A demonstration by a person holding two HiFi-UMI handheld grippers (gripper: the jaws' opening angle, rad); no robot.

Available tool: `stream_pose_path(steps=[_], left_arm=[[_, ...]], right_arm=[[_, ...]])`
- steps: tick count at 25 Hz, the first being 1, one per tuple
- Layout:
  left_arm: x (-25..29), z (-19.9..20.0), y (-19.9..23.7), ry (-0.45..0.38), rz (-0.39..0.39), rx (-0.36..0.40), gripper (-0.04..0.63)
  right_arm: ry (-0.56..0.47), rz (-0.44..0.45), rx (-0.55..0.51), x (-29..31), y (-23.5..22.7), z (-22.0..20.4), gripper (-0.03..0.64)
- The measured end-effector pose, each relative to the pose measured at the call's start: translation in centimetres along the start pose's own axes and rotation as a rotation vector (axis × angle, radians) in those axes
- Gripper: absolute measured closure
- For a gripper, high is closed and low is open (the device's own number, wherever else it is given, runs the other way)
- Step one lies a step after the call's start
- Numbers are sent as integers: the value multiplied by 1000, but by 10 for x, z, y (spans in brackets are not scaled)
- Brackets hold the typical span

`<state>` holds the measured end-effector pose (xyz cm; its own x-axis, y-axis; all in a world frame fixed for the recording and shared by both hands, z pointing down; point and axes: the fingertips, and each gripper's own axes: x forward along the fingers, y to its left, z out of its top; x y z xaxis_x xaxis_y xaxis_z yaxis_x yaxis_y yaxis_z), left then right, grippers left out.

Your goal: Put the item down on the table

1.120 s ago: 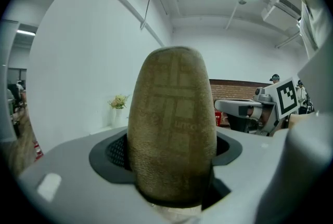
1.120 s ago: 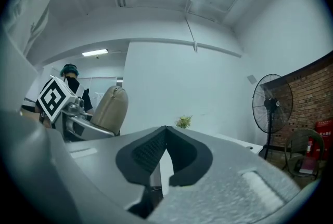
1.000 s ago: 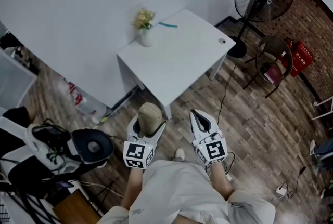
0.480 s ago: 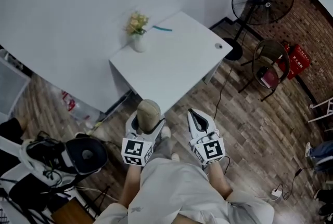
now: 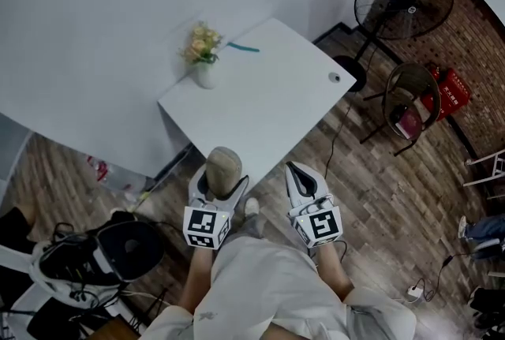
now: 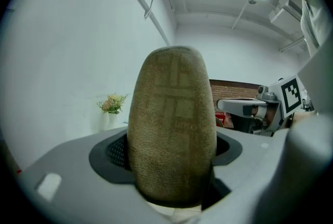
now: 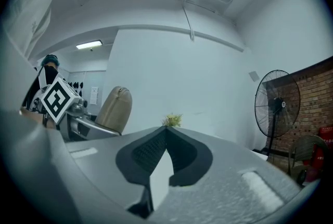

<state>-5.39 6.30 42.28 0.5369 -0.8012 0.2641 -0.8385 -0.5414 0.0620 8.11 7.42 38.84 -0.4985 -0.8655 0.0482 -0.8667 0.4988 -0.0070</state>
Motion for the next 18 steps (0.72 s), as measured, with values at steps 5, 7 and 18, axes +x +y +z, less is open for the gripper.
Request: stream_pose_path(steps=[5,7,18], left_arm=[[33,12,34,-3,-16,0,193],[44,17,48,-8,-20,-1,193],[106,33,103,-5,-56,-25,193]], right_arm=[[10,-21,-4,44,-15,2,614],[12,-28,-7,61,-19,3,614],[39,-61,-13,136,-42,6,614]])
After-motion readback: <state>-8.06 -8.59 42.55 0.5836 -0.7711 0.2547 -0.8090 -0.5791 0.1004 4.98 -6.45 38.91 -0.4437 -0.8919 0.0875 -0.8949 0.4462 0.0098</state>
